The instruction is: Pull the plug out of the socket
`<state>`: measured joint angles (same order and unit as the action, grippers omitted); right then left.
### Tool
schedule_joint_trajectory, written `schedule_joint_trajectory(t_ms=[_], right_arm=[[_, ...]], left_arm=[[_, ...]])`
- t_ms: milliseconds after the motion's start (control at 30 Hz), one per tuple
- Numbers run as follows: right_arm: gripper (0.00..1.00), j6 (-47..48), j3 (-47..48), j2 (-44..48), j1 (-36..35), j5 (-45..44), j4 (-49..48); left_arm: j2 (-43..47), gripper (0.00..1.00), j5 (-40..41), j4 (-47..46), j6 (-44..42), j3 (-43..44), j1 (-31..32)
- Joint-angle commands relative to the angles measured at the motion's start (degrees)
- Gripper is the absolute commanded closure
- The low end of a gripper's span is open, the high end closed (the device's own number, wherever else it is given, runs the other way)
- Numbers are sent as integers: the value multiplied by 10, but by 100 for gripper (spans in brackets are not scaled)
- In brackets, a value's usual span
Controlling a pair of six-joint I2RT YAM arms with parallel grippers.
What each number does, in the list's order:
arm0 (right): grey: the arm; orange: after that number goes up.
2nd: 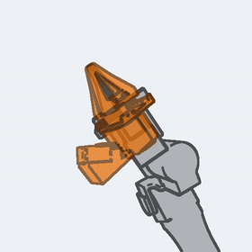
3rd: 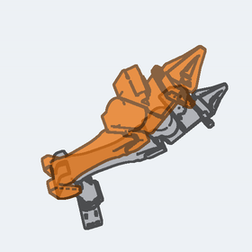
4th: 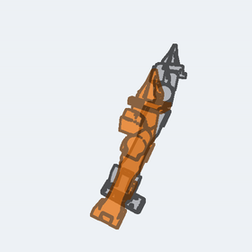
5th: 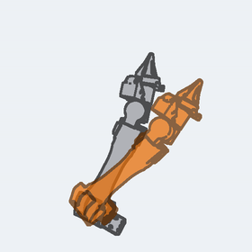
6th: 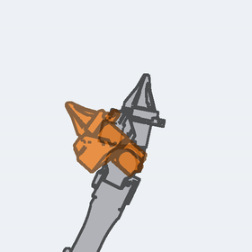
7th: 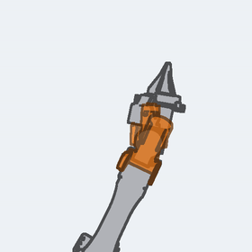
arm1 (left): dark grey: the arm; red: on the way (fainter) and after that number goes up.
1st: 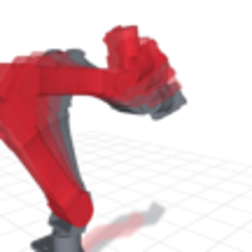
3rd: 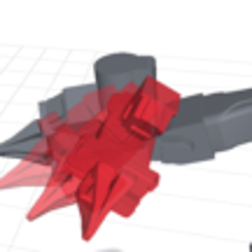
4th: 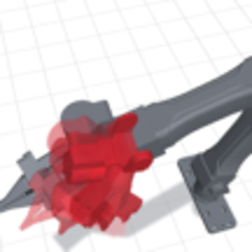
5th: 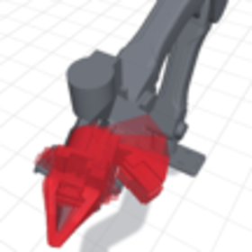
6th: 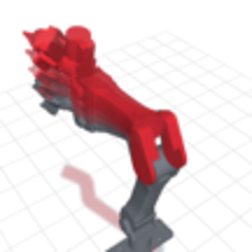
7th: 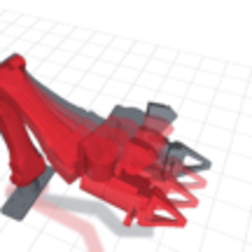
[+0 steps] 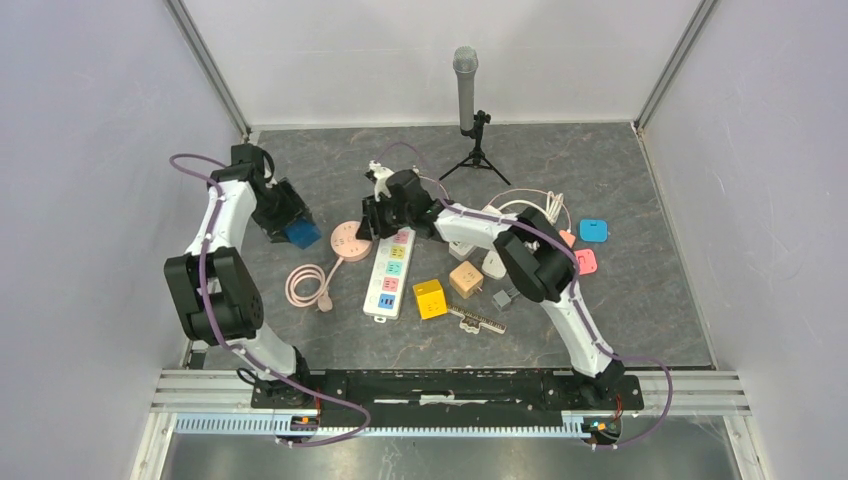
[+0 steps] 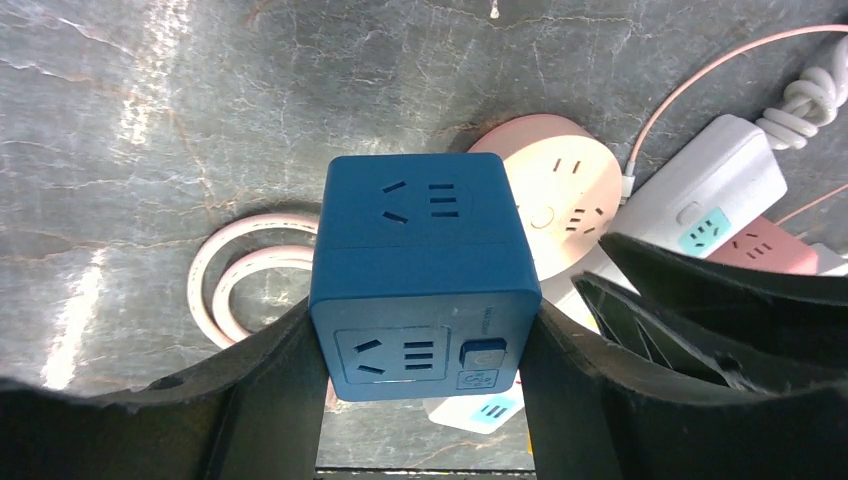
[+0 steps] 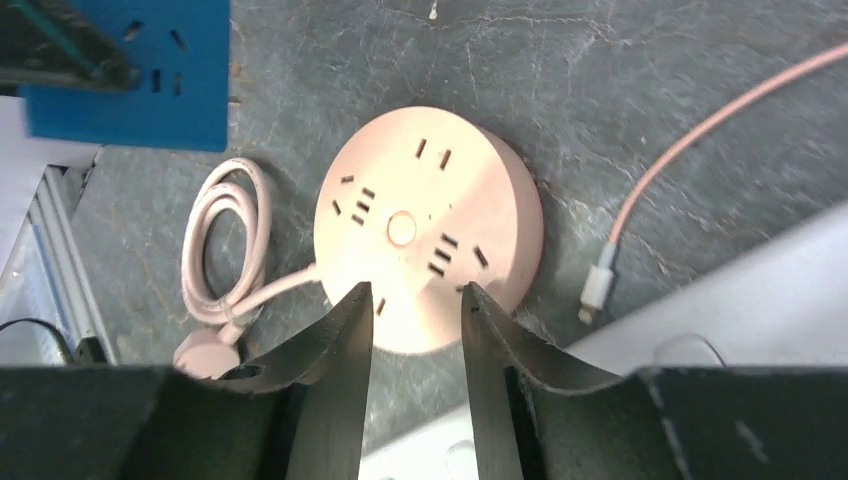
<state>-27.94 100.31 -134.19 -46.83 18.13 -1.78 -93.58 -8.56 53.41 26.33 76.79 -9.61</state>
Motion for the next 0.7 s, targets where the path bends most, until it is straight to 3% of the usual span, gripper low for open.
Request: schedule_joint_trajectory(t_ms=[0,233,467,667], right_arm=[[54,6,-62,105,19,69,-114],[47,30,-105,189,28,100,-124],[42,48,-254,301,35,128,-183],[40,89,-325,362,43,102,-159]], left_arm=[[1,83,-90,-71,32,-16,-21],[-26,72,-117,-137,62,-27,-44],[-66,60,-196,-244,128,-57,-59],[-106,50,-176,-231,138,-64,-65]])
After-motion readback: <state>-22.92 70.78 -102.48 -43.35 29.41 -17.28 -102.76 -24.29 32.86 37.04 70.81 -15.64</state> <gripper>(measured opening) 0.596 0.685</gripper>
